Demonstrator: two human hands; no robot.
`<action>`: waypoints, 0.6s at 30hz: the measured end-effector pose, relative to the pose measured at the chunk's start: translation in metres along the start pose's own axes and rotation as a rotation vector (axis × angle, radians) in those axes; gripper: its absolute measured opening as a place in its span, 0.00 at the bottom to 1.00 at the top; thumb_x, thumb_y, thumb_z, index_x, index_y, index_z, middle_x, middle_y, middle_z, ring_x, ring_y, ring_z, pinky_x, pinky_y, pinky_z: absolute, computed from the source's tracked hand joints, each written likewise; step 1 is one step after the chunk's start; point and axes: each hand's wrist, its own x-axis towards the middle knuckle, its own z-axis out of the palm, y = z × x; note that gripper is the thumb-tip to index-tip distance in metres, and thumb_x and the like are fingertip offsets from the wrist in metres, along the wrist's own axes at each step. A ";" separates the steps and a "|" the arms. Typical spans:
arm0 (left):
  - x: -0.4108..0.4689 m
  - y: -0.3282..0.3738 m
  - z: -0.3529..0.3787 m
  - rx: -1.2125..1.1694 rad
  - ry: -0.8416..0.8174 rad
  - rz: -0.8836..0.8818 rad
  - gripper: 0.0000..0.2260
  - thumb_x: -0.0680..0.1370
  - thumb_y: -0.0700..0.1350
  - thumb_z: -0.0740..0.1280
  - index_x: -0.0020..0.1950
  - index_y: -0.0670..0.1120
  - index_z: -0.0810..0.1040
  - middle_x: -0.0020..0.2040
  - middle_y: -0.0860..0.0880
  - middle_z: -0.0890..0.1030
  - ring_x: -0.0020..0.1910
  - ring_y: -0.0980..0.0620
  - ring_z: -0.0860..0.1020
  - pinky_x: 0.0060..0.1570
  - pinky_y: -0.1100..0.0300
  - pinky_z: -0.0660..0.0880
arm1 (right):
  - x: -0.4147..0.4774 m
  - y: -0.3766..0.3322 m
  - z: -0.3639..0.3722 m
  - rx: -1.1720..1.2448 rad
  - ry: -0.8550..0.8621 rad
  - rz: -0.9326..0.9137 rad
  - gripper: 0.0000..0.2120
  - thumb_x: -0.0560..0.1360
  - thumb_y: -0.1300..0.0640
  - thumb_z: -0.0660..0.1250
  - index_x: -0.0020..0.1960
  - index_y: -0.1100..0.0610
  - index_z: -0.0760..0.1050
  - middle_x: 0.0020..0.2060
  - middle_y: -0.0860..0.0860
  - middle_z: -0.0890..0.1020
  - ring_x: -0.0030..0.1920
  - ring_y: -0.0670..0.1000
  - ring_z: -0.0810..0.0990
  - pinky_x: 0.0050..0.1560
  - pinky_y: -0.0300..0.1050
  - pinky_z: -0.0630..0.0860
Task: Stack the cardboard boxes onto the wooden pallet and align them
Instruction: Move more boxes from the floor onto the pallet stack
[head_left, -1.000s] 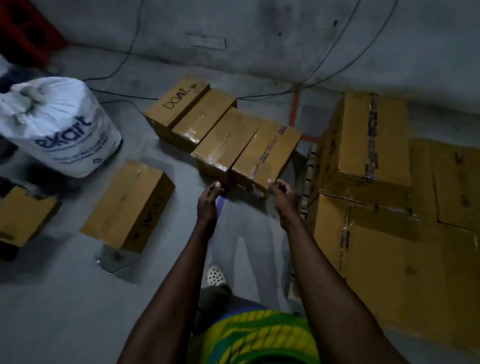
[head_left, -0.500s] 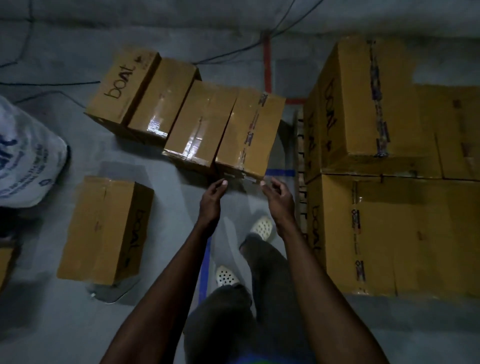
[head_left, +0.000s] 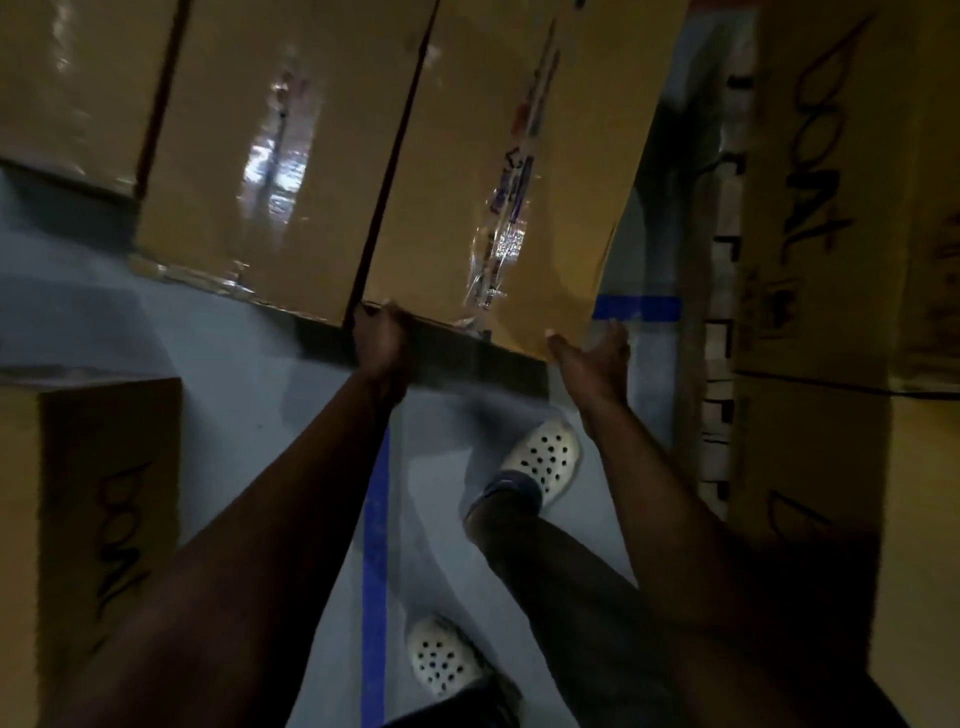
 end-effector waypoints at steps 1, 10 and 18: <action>0.013 -0.001 0.006 -0.041 0.044 0.011 0.24 0.81 0.49 0.64 0.77 0.45 0.67 0.67 0.48 0.76 0.64 0.48 0.75 0.65 0.51 0.72 | 0.011 0.005 0.004 0.018 -0.023 0.021 0.43 0.74 0.47 0.74 0.81 0.53 0.55 0.76 0.55 0.65 0.73 0.58 0.68 0.65 0.50 0.69; -0.045 0.036 0.005 0.013 0.066 0.078 0.20 0.83 0.48 0.63 0.75 0.47 0.65 0.66 0.45 0.75 0.62 0.44 0.76 0.60 0.50 0.75 | -0.027 -0.025 -0.037 0.273 0.003 -0.011 0.35 0.73 0.48 0.76 0.75 0.49 0.65 0.68 0.49 0.76 0.65 0.53 0.75 0.62 0.48 0.73; -0.274 0.207 -0.044 0.215 0.358 0.534 0.14 0.83 0.49 0.64 0.59 0.38 0.77 0.60 0.40 0.78 0.58 0.44 0.77 0.51 0.62 0.65 | -0.240 -0.122 -0.158 0.512 0.078 -0.163 0.33 0.69 0.40 0.78 0.70 0.46 0.71 0.59 0.44 0.79 0.57 0.48 0.81 0.59 0.51 0.80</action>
